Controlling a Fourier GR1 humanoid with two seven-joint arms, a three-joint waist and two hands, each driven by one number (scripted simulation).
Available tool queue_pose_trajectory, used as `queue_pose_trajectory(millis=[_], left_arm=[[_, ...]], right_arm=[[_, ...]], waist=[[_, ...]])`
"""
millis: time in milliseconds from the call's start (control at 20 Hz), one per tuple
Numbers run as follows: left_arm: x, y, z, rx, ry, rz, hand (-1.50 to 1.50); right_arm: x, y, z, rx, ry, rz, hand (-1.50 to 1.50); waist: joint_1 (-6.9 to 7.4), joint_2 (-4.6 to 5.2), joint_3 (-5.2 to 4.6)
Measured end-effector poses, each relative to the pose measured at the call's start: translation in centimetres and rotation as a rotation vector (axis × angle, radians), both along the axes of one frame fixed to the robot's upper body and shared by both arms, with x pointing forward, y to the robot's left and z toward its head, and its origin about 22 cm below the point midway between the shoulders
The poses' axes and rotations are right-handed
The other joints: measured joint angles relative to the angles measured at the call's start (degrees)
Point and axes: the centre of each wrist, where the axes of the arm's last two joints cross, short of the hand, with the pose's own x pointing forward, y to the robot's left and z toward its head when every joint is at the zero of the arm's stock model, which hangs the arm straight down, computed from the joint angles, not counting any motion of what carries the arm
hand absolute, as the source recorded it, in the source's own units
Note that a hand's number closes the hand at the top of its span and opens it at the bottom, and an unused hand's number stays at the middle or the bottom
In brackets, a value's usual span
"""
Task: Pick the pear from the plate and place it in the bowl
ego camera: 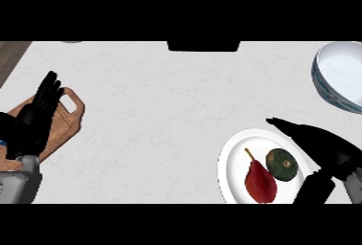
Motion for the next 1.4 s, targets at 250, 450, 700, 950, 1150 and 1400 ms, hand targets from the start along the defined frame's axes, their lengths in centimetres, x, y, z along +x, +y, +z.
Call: queue_pose_trajectory(millis=[250,450,700,950,1150,1400], left_arm=[[-0.2,0.5,-0.2,-0.005,0.006,0.009,0.0],[-0.4,0.8,-0.9,-0.008,0.004,0.013,0.0],[0.1,0.2,-0.9,-0.005,0.009,0.015,0.0],[-0.9,0.4,-1.1,-0.002,0.0,0.014,0.0],[-0.8,-0.1,-1.1,-0.008,0.008,0.013,0.0],[-0.9,0.2,-0.6,-0.008,0.006,0.013,0.0]], right_arm=[[0.3,1.3,-1.2,-0.081,-0.033,0.031,-1.5],[0.1,2.0,-2.5,-0.137,-0.096,0.041,-1.5],[-0.3,2.8,-4.1,-0.14,-0.089,0.035,-1.5],[-0.6,3.4,-6.1,-0.147,-0.051,0.032,-1.5],[-0.5,3.5,-7.2,-0.145,-0.03,0.027,-1.5],[-1.3,3.7,-8.2,-0.148,-0.039,0.015,-1.5]], waist=[[-0.43,-0.07,0.02],[-0.63,-0.1,0.03],[-0.81,-0.12,0.02],[-0.78,-0.14,0.03],[-0.83,-0.13,0.04],[-0.89,-0.13,0.04]])
